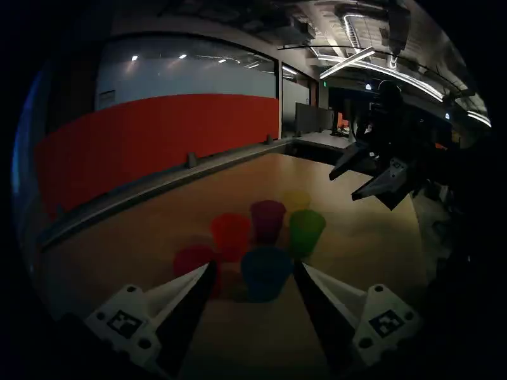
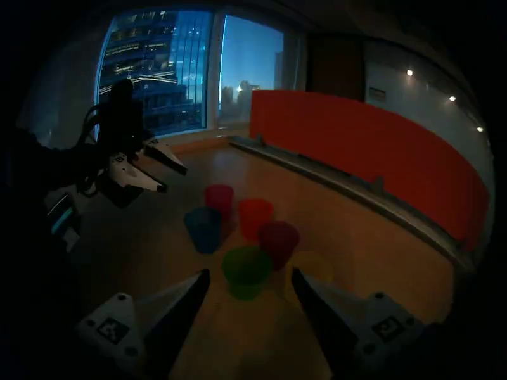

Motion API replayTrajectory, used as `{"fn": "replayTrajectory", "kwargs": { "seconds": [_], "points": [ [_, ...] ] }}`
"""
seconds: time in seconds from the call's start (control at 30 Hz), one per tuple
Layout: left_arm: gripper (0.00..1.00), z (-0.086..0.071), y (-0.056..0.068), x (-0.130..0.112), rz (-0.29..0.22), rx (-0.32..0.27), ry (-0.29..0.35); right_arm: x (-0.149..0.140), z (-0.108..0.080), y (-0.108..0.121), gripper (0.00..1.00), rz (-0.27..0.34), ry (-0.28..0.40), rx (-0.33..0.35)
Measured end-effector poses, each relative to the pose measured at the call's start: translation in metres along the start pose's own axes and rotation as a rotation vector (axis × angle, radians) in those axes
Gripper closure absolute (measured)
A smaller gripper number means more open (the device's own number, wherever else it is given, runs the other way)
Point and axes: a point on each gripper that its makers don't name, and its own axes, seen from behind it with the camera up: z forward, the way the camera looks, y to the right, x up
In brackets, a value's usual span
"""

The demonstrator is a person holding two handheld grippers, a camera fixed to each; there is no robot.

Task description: Pour water

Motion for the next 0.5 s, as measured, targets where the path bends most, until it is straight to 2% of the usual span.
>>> {"fn": "replayTrajectory", "kwargs": {
  "seconds": [0.5],
  "points": [
    [0.11, 0.020, 0.005, -0.040, 0.020, -0.031, -0.079, -0.037, 0.025, -0.001, 0.02, -0.012, -0.066, 0.012]
  ]
}}
